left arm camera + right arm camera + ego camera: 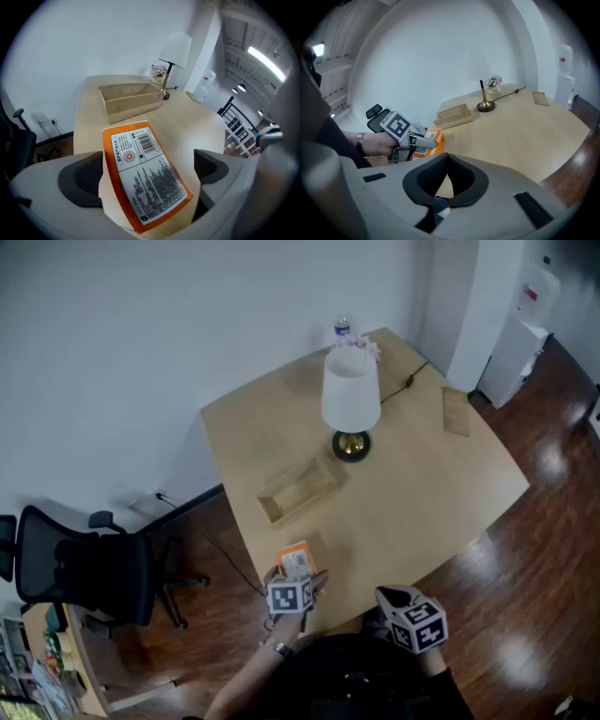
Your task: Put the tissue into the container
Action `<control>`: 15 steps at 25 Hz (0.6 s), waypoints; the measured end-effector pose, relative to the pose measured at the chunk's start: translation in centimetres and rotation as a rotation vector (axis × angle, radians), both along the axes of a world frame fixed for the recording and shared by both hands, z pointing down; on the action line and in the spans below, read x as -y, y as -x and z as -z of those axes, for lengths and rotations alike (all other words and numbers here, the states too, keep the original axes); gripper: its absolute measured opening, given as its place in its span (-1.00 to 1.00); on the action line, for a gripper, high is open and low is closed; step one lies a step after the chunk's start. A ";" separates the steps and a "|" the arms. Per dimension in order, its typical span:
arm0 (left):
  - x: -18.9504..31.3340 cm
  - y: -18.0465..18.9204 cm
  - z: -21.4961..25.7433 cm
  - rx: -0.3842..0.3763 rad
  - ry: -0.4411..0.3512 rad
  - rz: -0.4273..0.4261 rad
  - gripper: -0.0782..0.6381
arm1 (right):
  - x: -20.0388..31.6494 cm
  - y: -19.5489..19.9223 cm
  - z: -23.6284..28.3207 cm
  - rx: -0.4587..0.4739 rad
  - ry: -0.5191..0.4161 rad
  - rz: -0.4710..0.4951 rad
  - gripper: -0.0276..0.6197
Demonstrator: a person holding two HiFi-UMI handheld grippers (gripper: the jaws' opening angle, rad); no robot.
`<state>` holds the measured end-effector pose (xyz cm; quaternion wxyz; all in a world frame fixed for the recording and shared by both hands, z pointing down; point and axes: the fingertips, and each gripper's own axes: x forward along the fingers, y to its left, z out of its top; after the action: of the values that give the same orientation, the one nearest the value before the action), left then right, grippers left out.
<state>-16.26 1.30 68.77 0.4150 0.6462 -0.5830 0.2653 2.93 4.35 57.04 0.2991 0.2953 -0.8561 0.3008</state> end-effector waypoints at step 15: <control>-0.8 1.9 -1.7 0.109 0.052 -0.116 0.51 | 2.2 -1.3 -0.5 -0.012 0.015 -0.036 -0.93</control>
<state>-18.15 2.12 70.42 0.3831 0.6525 -0.5594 0.3385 4.22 2.10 57.51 0.3010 0.3103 -0.8465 0.3107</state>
